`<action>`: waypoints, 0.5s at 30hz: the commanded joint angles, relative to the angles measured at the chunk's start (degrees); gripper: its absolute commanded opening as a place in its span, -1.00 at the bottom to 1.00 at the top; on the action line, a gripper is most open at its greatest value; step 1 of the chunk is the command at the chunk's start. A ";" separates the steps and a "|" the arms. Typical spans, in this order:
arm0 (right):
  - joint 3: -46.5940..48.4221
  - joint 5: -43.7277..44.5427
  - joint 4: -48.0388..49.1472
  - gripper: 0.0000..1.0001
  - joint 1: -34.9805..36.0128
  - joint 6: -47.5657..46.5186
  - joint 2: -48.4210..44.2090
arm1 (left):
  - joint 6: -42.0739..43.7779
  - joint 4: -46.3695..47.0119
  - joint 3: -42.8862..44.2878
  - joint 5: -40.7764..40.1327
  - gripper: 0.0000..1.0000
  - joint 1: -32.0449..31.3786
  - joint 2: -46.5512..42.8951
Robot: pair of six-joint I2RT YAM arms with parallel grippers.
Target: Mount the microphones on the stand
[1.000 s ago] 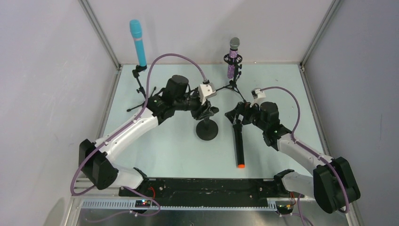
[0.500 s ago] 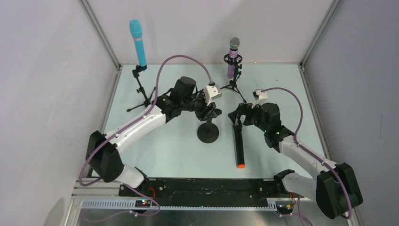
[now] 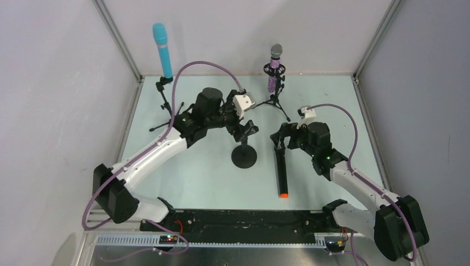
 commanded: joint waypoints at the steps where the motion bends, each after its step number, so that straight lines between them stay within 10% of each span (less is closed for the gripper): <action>1: 0.27 1.23 0.17 0.99 0.61 -0.53 -1.05 | 0.30 2.72 1.86 -2.37 0.99 -0.41 -5.86; 15: 3.40 9.84 -9.91 0.99 2.20 -1.92 -0.01 | -4.56 5.32 4.24 -18.25 0.99 2.06 -10.99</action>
